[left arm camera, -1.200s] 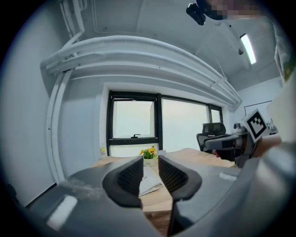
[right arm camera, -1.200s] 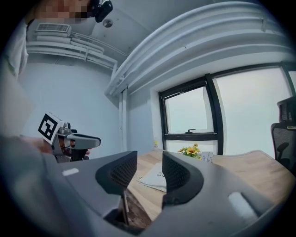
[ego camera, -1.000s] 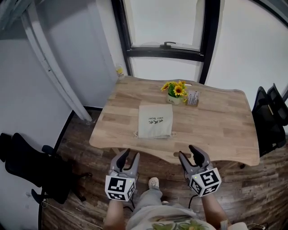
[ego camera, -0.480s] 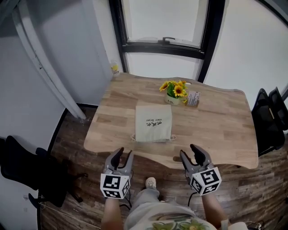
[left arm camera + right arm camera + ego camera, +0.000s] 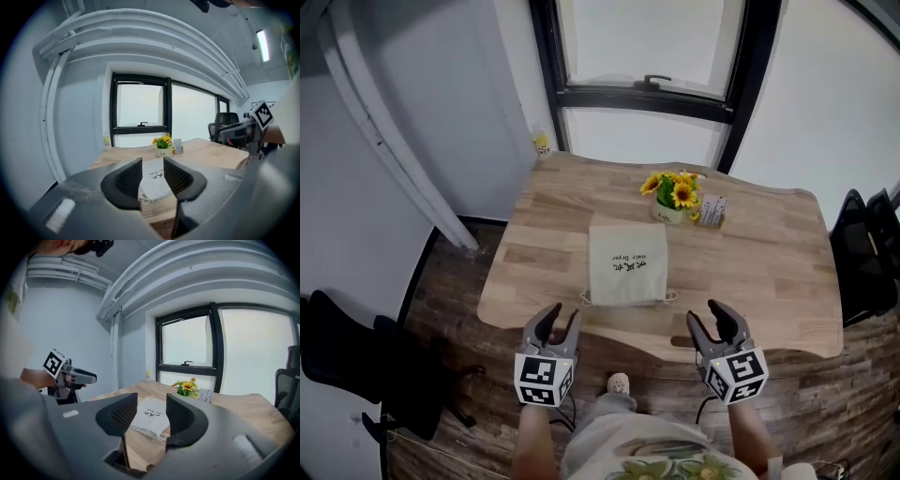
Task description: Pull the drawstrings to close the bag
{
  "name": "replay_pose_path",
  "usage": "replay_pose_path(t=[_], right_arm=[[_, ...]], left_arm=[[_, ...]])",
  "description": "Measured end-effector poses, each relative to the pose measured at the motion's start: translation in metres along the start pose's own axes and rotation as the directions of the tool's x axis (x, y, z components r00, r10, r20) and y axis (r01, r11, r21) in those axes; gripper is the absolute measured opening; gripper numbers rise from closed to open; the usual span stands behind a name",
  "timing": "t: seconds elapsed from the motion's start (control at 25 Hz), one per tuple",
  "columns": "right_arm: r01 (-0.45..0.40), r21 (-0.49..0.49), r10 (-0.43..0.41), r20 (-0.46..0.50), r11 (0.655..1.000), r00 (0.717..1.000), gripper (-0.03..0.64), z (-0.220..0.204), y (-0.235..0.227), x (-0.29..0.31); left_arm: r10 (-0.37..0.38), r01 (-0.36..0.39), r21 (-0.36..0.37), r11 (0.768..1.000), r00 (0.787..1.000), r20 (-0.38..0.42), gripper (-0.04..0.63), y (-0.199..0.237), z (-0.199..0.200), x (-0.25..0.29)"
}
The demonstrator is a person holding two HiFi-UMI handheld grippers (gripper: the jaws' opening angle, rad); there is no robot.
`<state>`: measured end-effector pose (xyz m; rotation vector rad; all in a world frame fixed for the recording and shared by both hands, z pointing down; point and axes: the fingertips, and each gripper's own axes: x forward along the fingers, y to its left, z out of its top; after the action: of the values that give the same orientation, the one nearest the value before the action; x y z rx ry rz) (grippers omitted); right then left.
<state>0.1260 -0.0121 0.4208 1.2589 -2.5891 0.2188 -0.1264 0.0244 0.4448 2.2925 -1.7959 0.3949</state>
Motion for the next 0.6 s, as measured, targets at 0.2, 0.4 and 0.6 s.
replay_pose_path(t=[0.2,0.4,0.6], right_arm=[[0.039,0.006,-0.039,-0.028,0.999,0.999,0.181,-0.010,-0.009,0.020],[0.079,-0.004,-0.079,-0.069,0.997,0.994,0.179,-0.027,-0.015,0.035],[0.092,-0.010,-0.092,-0.105,0.996,0.990,0.178,-0.043,-0.012,0.039]], left_arm=[[-0.028,0.029,0.007,1.000,0.999,-0.035,0.137,0.015,-0.009,0.018],[-0.056,0.058,0.033,0.998,0.996,-0.072,0.137,0.025,-0.021,0.034],[-0.065,0.079,0.099,0.992,0.989,-0.132,0.137,0.031,-0.042,0.044]])
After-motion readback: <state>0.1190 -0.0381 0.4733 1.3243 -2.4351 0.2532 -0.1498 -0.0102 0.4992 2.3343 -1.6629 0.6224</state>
